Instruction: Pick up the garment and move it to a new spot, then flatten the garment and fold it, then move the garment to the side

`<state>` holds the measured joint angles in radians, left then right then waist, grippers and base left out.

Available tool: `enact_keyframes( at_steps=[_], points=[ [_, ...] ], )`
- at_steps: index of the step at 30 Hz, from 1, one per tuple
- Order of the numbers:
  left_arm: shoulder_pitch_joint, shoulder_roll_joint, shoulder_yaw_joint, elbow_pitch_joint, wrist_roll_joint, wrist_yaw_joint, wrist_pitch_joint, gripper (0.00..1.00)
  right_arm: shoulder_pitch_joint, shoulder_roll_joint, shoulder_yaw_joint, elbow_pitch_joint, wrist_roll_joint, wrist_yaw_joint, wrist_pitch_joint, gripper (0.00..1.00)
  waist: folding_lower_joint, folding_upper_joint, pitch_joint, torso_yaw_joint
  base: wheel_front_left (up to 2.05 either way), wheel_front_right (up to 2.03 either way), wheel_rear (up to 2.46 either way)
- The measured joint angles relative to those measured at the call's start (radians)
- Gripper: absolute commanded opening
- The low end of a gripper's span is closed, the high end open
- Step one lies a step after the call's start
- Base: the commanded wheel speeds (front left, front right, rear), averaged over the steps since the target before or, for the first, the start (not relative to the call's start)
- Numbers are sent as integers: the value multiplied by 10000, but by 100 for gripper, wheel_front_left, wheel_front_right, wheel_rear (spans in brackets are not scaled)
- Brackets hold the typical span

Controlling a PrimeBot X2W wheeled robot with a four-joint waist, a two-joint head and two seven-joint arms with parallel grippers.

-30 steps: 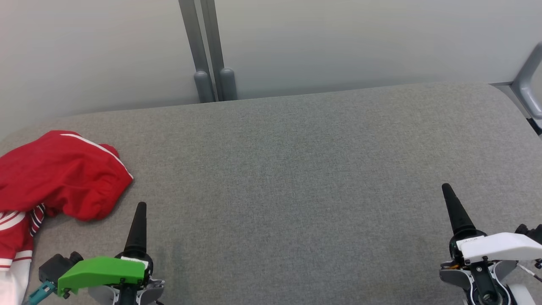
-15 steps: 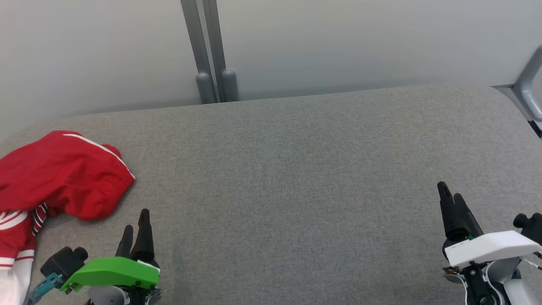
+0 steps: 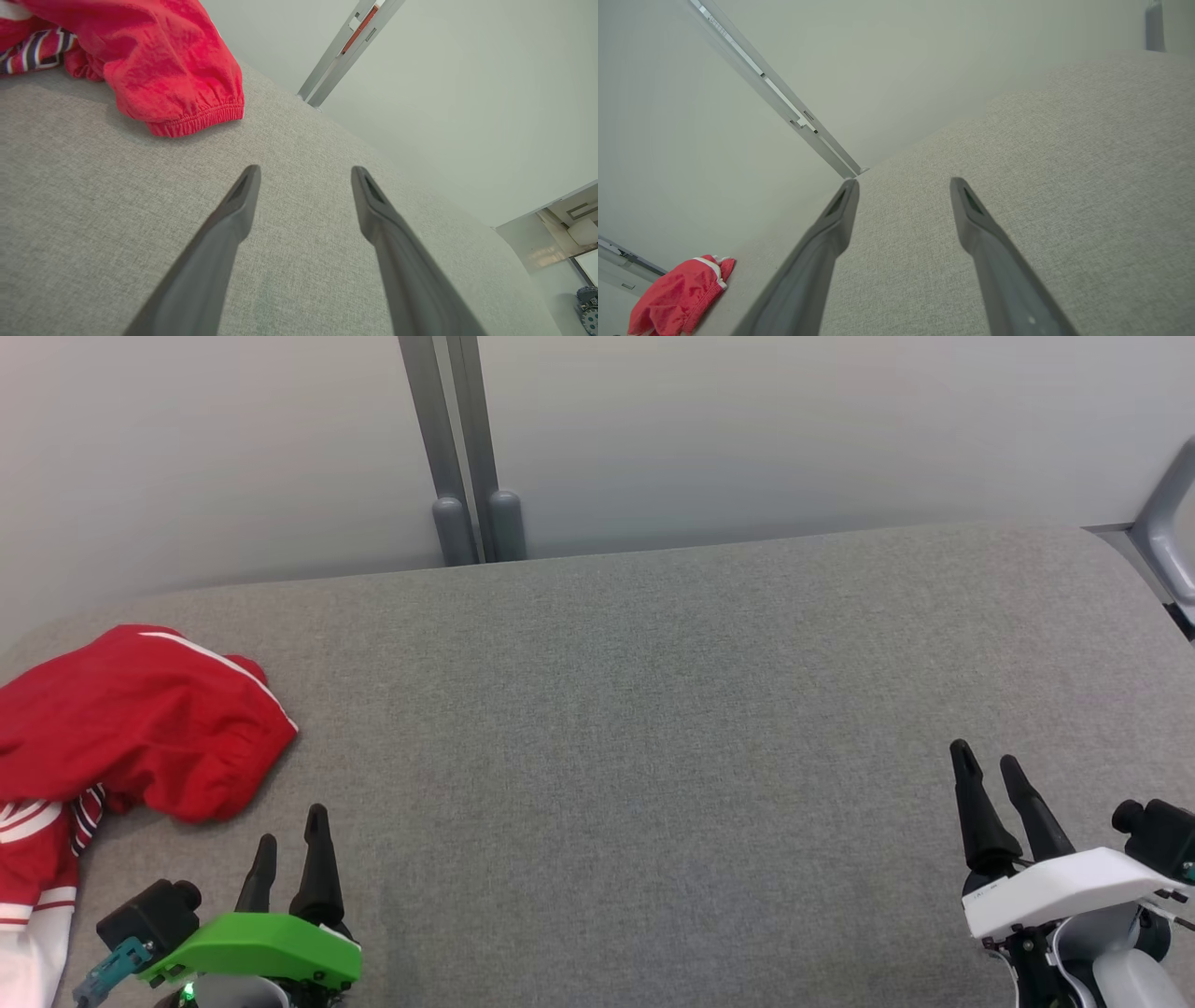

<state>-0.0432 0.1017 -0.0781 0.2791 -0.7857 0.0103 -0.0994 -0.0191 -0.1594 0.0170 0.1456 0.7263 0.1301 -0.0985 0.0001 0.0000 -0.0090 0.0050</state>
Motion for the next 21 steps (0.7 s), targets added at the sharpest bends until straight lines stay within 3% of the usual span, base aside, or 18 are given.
enact_keyframes(
  at_steps=[21],
  points=[
    [343,-6,-10,-324,2619,31,-568,100,139,-194,130,-86,-2144,2,-573,100,0,0,-94,20,0,0,0]
  ],
)
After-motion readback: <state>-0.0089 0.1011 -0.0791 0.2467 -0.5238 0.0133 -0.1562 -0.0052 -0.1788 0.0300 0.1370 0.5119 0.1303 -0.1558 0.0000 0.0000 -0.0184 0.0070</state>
